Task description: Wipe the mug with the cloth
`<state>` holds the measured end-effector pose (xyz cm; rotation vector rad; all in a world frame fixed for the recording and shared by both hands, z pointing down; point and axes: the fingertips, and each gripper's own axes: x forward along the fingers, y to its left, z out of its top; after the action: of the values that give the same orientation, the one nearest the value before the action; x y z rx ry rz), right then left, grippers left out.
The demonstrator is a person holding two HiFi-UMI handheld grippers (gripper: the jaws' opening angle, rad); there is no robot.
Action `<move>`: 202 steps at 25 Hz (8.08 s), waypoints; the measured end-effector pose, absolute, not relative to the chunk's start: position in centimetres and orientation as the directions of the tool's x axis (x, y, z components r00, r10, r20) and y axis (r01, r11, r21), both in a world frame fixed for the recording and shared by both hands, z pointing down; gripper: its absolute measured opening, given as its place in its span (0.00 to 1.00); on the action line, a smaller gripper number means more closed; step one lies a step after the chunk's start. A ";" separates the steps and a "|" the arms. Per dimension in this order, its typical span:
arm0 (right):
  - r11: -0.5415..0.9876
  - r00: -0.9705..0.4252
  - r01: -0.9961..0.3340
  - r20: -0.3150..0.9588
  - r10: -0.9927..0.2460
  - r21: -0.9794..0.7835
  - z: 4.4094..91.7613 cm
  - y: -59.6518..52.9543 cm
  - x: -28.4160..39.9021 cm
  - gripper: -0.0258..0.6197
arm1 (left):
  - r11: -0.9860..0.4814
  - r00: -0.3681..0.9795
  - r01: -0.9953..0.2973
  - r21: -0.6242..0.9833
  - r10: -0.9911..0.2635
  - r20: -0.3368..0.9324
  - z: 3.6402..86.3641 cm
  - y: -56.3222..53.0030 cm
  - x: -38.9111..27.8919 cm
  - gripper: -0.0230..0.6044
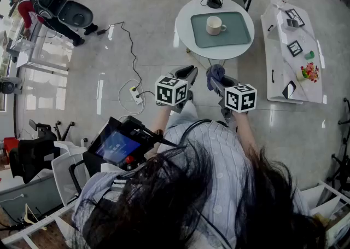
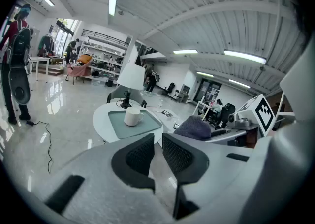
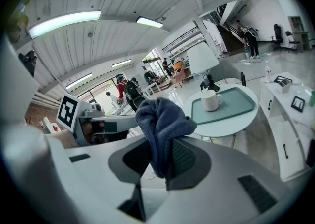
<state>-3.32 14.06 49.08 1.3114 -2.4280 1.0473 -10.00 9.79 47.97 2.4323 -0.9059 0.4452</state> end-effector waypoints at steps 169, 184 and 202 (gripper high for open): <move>0.364 -0.660 -0.744 0.700 -0.272 -0.560 65.0 -10.9 6.6 0.19 | -0.919 0.384 -0.369 0.140 -0.014 0.923 63.8 -13.1 5.6 0.12; 0.401 -0.641 -0.751 0.727 -0.248 -0.525 65.4 -12.5 8.1 0.19 | -0.986 0.267 0.143 0.082 0.118 0.956 64.4 -12.6 4.1 0.09; 0.421 -0.609 -0.770 0.750 -0.258 -0.480 65.5 -13.8 8.9 0.19 | -0.600 0.050 0.799 -0.020 0.033 0.998 65.2 -13.3 1.5 0.10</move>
<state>8.93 -13.79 65.50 0.8652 -2.0932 1.1373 1.48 -13.26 65.21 2.5999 1.2679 2.4327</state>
